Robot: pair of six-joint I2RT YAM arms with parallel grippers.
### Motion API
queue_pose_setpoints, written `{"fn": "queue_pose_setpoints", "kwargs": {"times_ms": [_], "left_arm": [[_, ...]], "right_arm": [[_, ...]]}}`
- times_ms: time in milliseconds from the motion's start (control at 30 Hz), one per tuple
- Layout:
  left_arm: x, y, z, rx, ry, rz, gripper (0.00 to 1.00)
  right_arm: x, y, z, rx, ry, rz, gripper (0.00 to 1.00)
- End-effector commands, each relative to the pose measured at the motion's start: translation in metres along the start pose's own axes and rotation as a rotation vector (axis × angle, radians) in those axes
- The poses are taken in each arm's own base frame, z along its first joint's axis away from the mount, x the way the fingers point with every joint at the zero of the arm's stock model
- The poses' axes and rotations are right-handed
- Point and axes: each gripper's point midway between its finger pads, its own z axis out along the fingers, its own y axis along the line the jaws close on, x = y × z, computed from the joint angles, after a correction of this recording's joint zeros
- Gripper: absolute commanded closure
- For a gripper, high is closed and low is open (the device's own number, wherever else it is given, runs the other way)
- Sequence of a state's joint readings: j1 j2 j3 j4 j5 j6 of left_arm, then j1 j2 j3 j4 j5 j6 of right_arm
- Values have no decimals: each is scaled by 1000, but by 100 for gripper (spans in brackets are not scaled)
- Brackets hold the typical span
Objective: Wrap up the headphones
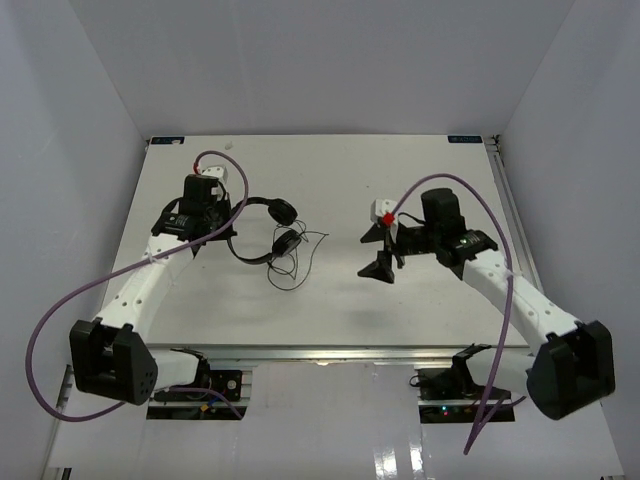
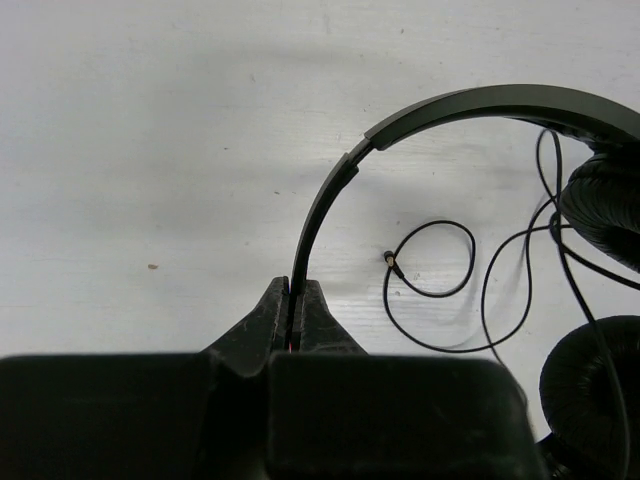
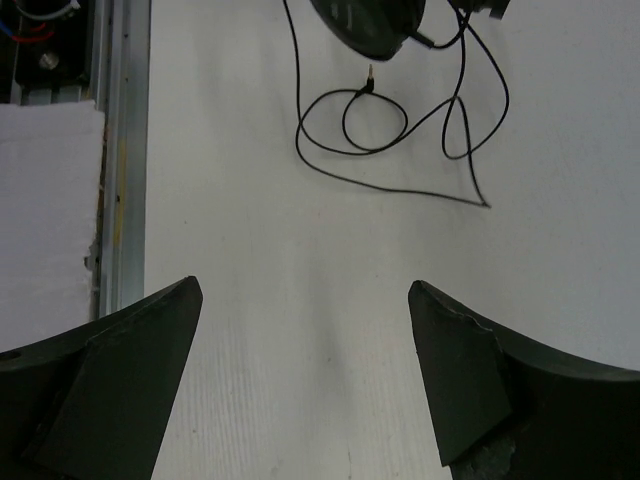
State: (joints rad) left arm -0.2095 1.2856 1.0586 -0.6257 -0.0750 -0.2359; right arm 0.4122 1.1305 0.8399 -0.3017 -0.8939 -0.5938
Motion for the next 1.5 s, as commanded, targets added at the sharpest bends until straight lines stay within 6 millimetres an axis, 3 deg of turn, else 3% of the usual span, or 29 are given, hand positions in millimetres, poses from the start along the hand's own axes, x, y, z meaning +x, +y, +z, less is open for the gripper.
{"fn": "queue_pose_setpoints", "kwargs": {"times_ms": [0, 133, 267, 367, 433, 533, 700, 933, 1100, 1167, 1267, 1300, 1467], "left_arm": [[-29, 9, -44, -73, -111, 15, 100], [-44, 6, -64, -55, -153, 13, 100], [-55, 4, -74, -51, -186, -4, 100], [-60, -1, -79, -31, -198, -45, 100], [-63, -7, -80, -3, -197, -84, 100], [-70, -12, -81, 13, -203, -131, 100], [-83, -20, -91, 48, -238, -196, 100], [-86, -34, -100, 125, -240, -232, 100], [-83, -39, -101, 154, -233, -255, 100], [-82, -38, -101, 153, -237, -265, 100], [-81, -33, -100, 127, -245, -272, 100], [-81, -29, -98, 106, -250, -274, 100], [-78, -12, -74, 25, -241, -256, 100]], "right_arm": [[-63, -22, 37, -76, -115, 67, 10], [-83, -15, 56, -186, -151, 47, 10], [-104, 8, 52, -281, -237, -78, 10], [-103, 36, 70, -309, -232, -108, 10], [-92, 46, 86, -278, -194, -102, 9], [-88, 33, 110, -145, -165, -15, 7], [-94, 11, 126, -46, -189, 5, 7], [-87, -3, 145, 43, -184, -20, 6], [-94, -7, 162, 86, -205, -21, 3], [-96, -15, 169, 132, -193, -13, 19], [-96, -11, 168, 118, -175, -10, 67], [-96, -4, 163, 96, -169, -20, 75], [-101, 29, 133, -33, -109, -119, 90]]}}
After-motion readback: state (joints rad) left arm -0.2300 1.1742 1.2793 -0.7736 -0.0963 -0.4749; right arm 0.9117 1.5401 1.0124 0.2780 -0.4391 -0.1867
